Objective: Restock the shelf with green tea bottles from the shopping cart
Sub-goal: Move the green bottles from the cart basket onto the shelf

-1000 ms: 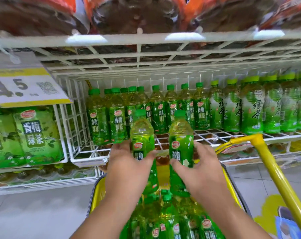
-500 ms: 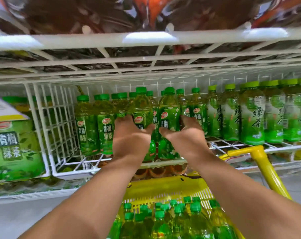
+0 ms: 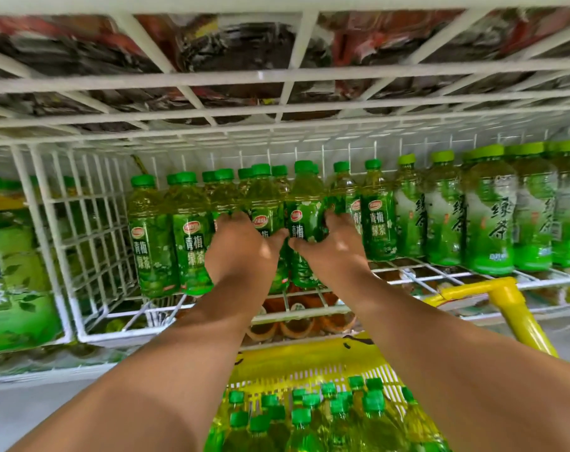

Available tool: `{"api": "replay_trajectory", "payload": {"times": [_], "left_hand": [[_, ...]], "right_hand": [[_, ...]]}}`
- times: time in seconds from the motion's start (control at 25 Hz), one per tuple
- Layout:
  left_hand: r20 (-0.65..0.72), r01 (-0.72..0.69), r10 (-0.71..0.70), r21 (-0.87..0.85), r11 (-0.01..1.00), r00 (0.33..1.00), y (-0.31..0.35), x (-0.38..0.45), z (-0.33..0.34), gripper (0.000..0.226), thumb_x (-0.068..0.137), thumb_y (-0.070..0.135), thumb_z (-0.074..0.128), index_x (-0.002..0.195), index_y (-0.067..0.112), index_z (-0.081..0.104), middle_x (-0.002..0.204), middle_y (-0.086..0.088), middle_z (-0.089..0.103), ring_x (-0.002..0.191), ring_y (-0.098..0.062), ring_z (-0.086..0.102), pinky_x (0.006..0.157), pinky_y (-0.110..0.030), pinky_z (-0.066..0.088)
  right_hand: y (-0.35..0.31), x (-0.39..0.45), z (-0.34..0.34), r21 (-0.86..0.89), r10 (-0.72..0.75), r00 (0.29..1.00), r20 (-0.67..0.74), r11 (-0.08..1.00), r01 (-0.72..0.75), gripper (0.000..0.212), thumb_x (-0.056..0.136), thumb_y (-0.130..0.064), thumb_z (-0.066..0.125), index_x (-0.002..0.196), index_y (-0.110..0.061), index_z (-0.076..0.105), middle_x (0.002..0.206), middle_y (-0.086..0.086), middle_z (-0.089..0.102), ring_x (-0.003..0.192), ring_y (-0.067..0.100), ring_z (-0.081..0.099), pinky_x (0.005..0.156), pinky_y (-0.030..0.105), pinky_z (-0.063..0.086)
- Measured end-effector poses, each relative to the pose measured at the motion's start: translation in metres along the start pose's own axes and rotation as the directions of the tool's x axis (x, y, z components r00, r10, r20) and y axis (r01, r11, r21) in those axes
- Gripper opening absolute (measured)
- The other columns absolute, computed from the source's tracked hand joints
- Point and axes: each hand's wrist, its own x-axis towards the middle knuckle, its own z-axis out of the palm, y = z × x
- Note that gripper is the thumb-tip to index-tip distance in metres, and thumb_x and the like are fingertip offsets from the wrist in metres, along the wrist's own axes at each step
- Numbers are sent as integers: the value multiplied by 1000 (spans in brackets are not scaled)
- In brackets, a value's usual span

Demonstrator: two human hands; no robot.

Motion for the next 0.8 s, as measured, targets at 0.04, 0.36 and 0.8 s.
{"api": "replay_trajectory", "payload": {"times": [0.04,0.36,0.8], "left_hand": [[11,0,0,20,1000,1000,2,2,2,73,71,73,68,109,11,62,109,-10,61,87,-32,67,58,-35,45],[13,-157,159,275,949,987,3,6,14,56,85,70,55,111,22,65,91,-1,67,78,-27,67,45,-24,24],[86,-178,163,210,961,983,6,10,28,40,93,57,53,90,19,63,72,-1,50,72,-27,56,55,-29,39]], "right_hand": [[0,2,1,-20,1,1000,13,1000,-1,92,77,-46,79,149,-9,35,149,8,35,135,27,41,101,28,39],[-1,16,1,-78,82,993,79,994,-76,92,82,-41,76,154,-16,24,149,10,36,131,30,46,102,36,46],[4,21,2,-119,85,985,152,991,-67,88,89,-41,69,156,-21,15,156,7,35,111,26,62,85,30,54]]}}
